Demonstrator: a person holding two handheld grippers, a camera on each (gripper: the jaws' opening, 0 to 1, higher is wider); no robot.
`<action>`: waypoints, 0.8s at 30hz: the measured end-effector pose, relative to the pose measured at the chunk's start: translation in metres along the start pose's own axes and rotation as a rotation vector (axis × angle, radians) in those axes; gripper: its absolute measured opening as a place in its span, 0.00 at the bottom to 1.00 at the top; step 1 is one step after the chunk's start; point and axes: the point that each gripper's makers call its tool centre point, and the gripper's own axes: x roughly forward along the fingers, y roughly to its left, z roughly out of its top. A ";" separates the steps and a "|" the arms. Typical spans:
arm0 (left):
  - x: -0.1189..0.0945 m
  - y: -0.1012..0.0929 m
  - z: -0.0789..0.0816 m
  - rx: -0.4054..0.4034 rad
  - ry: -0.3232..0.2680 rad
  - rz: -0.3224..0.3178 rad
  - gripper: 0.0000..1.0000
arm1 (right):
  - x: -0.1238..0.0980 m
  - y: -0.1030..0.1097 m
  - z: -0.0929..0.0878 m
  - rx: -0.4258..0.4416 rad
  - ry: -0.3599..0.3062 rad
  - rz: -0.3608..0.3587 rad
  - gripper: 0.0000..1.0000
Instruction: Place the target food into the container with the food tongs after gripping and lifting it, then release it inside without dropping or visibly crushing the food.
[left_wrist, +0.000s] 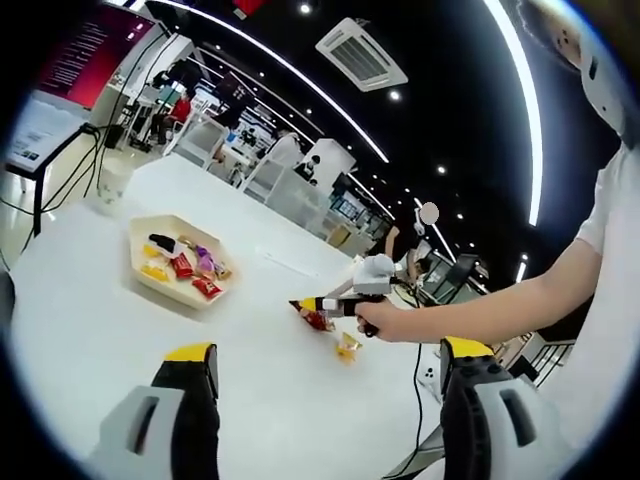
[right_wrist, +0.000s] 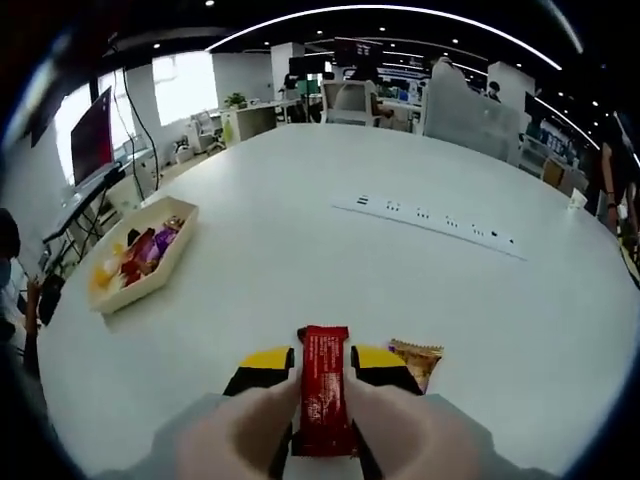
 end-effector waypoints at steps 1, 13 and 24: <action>-0.001 0.000 0.001 0.000 -0.003 0.001 0.92 | 0.001 -0.001 -0.001 0.036 0.004 -0.004 0.21; -0.009 0.004 -0.003 0.005 0.009 0.012 0.93 | -0.007 0.002 0.008 0.173 -0.044 0.034 0.22; -0.013 0.000 -0.016 0.012 0.070 -0.011 0.95 | -0.011 0.007 0.019 0.238 -0.100 0.081 0.22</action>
